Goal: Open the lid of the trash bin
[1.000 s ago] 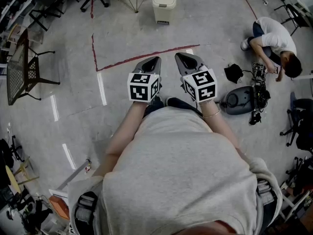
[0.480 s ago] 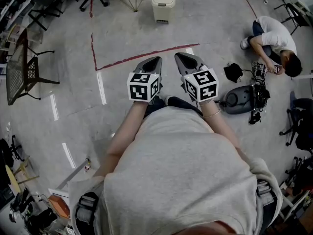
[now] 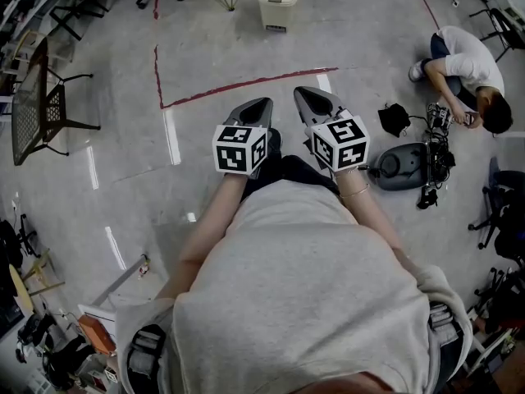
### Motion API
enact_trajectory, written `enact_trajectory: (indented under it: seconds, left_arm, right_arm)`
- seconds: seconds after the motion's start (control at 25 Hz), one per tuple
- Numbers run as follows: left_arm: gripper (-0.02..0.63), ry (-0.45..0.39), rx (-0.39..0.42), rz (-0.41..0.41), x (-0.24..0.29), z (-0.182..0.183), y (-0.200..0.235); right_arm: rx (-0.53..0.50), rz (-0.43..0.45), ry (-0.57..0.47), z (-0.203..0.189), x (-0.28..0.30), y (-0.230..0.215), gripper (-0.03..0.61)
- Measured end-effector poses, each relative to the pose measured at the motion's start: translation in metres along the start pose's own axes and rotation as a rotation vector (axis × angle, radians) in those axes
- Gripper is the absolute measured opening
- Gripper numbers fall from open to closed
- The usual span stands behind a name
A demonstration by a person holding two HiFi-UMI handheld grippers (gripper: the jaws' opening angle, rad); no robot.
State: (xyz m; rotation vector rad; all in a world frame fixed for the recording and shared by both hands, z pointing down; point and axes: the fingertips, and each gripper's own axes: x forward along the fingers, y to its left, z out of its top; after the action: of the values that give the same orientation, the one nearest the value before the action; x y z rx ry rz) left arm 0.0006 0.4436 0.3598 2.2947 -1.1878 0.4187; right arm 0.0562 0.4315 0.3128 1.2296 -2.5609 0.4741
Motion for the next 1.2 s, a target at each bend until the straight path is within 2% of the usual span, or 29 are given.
enact_trajectory:
  seconds: [0.2, 0.4, 0.64, 0.8, 1.0, 1.2]
  left_arm:
    - [0.005, 0.008, -0.019, 0.001, 0.016, 0.009, 0.019]
    - [0.005, 0.004, -0.025, -0.014, 0.053, 0.035, 0.05]
    - [0.005, -0.004, 0.0, -0.038, 0.103, 0.089, 0.113]
    - [0.005, 0.008, -0.002, -0.058, 0.13, 0.13, 0.165]
    - [0.005, 0.007, 0.035, -0.098, 0.163, 0.182, 0.214]
    - [0.005, 0.027, 0.029, -0.129, 0.19, 0.201, 0.247]
  right_arm:
    - [0.0, -0.009, 0.003, 0.009, 0.02, -0.012, 0.008]
    - [0.008, -0.042, 0.015, 0.02, 0.055, -0.043, 0.008]
    - [0.008, -0.104, 0.014, 0.052, 0.13, -0.086, 0.008]
    - [0.001, -0.107, 0.016, 0.083, 0.189, -0.097, 0.008]
    - [0.005, -0.138, -0.003, 0.122, 0.25, -0.118, 0.008]
    - [0.034, -0.177, 0.015, 0.134, 0.288, -0.136, 0.008]
